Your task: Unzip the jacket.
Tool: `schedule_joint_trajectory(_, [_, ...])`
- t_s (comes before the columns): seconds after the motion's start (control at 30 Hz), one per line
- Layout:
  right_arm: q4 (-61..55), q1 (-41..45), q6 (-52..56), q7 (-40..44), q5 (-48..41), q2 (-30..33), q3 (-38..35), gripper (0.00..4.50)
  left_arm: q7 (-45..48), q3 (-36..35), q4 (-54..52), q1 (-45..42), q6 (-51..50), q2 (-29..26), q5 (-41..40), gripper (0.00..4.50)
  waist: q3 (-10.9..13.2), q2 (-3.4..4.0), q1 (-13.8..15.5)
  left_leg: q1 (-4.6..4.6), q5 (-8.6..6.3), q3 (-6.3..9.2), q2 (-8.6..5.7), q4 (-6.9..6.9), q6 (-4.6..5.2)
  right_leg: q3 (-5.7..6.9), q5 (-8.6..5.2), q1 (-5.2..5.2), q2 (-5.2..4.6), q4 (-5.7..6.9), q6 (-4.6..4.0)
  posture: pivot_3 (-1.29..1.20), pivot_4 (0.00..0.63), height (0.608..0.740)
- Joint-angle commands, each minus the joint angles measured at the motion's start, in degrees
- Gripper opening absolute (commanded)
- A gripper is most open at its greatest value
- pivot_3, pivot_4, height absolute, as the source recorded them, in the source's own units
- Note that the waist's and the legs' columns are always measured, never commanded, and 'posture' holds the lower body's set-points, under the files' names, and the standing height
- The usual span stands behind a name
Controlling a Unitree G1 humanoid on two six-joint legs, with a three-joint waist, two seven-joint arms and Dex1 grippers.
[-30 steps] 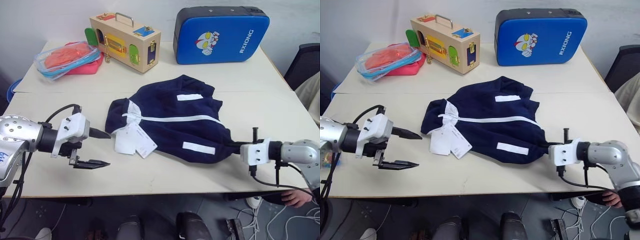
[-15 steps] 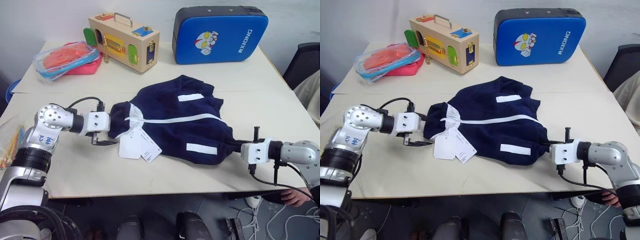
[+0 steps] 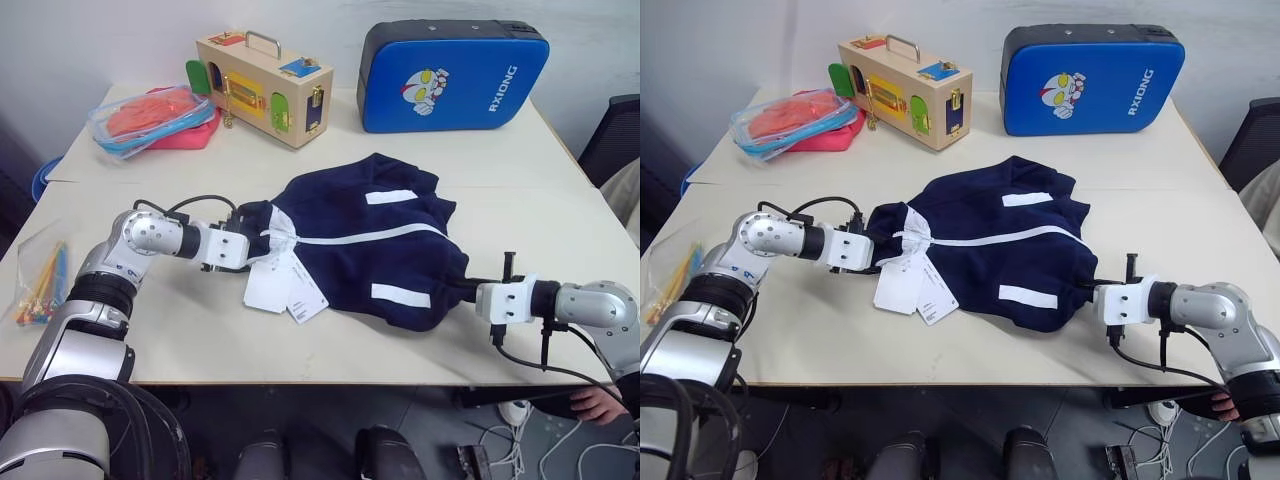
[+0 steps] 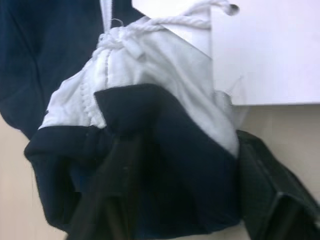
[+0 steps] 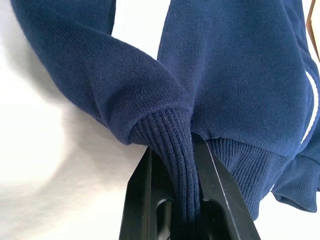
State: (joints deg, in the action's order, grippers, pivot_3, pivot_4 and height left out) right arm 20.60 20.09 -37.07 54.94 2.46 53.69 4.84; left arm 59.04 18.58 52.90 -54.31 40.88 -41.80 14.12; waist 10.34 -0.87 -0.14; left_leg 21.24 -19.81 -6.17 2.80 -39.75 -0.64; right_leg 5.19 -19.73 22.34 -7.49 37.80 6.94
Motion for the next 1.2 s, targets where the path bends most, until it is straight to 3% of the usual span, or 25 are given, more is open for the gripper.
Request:
schedule_joint_trajectory(0.03, [-1.4, 0.61, 0.47, 0.38, -2.05, 0.44, -1.41, 0.0, 3.02, 0.32, -0.3, 2.87, -1.1, -2.19, 0.41, 1.12, 0.0, 0.01, -0.06, 0.0, 0.0, 0.0, 0.0, 0.0, 0.0, 0.0, 0.0, 0.0, 0.0, 0.01, 0.0, 0.0, 0.15, 0.74])
schedule_joint_trajectory(0.17, [0.07, 0.61, -0.58, 2.59, -3.23, 1.51, -1.32, 0.0, 10.38, -1.62, -11.7, 8.64, -6.19, -4.52, -6.57, 0.03, -0.01, 0.02, -0.79, 0.0, 0.0, -0.02, 0.04, 0.06, 0.0, -0.01, 0.0, 0.05, 0.02, 0.02, 0.0, 0.0, 0.15, 0.74])
schedule_joint_trajectory(0.4, [3.56, -0.1, -1.95, 9.17, -7.6, 5.04, -2.79, 0.0, 13.2, -7.25, -43.56, 24.46, -28.11, -11.27, -14.4, 0.03, 0.01, 0.04, -1.48, 0.06, -0.02, 0.06, 0.03, 0.31, 0.04, 0.09, 0.0, 0.1, -0.05, -0.19, 0.0, 0.0, 0.15, 0.74])
schedule_joint_trajectory(0.57, [2.93, -1.97, -1.01, 12.6, -10.64, 6.77, -3.68, 0.0, 10.39, -10.79, -57.18, 34.55, -36.22, -15.23, -14.09, 0.03, 0.01, 0.04, -1.43, 0.05, -0.02, 0.2, 0.05, 0.32, 0.04, 0.09, 0.0, 0.08, -0.05, -0.21, 0.0, 0.0, 0.15, 0.74])
schedule_joint_trajectory(0.97, [1.85, -3.49, 0.39, 9.77, -8.98, 5.64, -3.85, 0.0, 2.31, -14.05, -65.26, 44.91, -45.44, -14.49, -13.47, 0.03, 0.01, 0.05, -1.33, 0.0, -0.03, 0.27, 0.04, 0.33, 0.04, 0.0, 0.0, 0.08, -0.07, -0.23, 0.0, 0.0, 0.15, 0.74])
schedule_joint_trajectory(1.0, [1.76, -3.54, 0.87, 9.94, -9.16, 5.72, -3.86, 0.31, 2.09, -14.23, -65.17, 45.44, -45.51, -14.44, -13.66, 0.01, 0.01, 0.06, -1.33, 0.0, -0.03, 0.28, 0.04, 0.33, 0.04, 0.0, 0.0, 0.08, -0.07, -0.23, 0.0, 0.0, 0.15, 0.74])
schedule_joint_trajectory(1.2, [-0.37, -5.93, 2.76, 11.68, -11.03, 7.7, -5.75, 2.2, 1.22, -18.72, -66.5, 49.73, -49.48, -13.5, -18.81, 1.72, 0.01, 0.06, -1.31, -0.02, -0.03, 0.39, 0.05, 0.35, 0.04, -0.02, 0.0, 0.08, -0.07, -0.22, 0.0, 0.0, 0.15, 0.74])
